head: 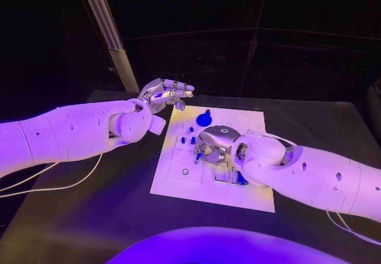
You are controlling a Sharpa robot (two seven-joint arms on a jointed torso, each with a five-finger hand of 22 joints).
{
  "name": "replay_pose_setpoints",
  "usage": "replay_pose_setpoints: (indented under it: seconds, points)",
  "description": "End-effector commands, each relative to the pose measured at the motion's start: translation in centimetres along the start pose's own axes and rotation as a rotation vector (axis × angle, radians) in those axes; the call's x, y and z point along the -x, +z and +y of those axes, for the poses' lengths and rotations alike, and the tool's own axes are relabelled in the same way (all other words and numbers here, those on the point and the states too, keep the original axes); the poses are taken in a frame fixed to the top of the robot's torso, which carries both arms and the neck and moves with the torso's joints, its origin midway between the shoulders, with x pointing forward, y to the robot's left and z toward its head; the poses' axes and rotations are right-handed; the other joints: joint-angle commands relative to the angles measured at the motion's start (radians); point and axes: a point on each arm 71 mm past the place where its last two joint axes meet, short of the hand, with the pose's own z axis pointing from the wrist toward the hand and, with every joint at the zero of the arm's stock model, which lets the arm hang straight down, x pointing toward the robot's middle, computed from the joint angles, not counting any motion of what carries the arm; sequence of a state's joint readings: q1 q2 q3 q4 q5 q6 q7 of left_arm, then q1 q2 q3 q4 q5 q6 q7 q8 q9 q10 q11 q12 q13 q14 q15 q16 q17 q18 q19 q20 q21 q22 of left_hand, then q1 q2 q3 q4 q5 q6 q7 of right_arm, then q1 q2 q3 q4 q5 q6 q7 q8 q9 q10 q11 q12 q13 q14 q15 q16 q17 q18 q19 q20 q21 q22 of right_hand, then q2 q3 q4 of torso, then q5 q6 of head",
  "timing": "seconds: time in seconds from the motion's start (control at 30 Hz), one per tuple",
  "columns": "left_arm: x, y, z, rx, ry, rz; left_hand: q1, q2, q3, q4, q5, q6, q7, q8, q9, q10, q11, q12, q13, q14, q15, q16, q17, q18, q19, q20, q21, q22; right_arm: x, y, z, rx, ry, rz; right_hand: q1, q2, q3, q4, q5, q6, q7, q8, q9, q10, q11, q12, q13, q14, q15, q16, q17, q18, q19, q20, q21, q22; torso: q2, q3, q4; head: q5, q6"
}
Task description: Assemble the parts on the task board
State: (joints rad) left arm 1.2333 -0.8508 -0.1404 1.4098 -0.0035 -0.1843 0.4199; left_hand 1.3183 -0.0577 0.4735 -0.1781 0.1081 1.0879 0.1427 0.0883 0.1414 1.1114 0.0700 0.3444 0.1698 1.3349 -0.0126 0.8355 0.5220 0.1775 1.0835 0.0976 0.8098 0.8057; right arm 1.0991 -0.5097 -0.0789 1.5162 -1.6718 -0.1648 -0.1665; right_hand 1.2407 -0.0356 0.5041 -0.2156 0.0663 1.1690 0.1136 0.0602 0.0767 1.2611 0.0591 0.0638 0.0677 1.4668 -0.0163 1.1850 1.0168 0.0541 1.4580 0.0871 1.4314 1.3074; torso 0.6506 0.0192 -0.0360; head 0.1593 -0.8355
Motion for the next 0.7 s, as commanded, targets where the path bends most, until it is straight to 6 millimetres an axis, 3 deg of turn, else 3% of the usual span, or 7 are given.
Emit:
replay_pose_setpoints:
  seconds: [0.03, 0.7]
  points:
    - [-0.15, 0.07, -0.16, -0.007, -0.009, 0.012, 0.007, 0.005, -0.001, -0.004, -0.004, 0.003, 0.003, -0.006, 0.001, -0.007, 0.001, 0.006, 0.002, -0.002, -0.001, -0.004, -0.001, 0.006, 0.003, -0.005, -0.004, 0.000, -0.14, 0.10, 0.16, 0.011, -0.013, 0.015, 0.001, 0.004, -0.003, -0.003, -0.005, 0.003, 0.006, 0.007, 0.001, -0.009, 0.000, -0.003, -0.001, 0.015, -0.005, 0.000, -0.001, -0.007, 0.007, 0.000, 0.004, 0.079, 0.000, -0.0003, -0.0001, 0.001, -0.001]
    - [-0.05, 0.11, -0.14, -0.005, -0.008, 0.011, 0.007, 0.005, -0.001, -0.004, -0.004, 0.003, 0.003, -0.006, 0.001, -0.007, 0.001, 0.006, 0.002, -0.002, -0.001, -0.004, -0.001, 0.006, 0.003, -0.005, -0.004, 0.000, -0.64, 0.27, 0.60, 0.025, -0.011, 0.039, -0.002, 0.004, -0.005, -0.002, -0.008, 0.003, 0.006, 0.006, 0.001, -0.010, 0.001, -0.003, -0.001, 0.015, -0.004, 0.001, -0.001, -0.008, 0.008, 0.001, 0.005, 0.081, -0.001, -0.0001, -0.0003, 0.004, -0.004]
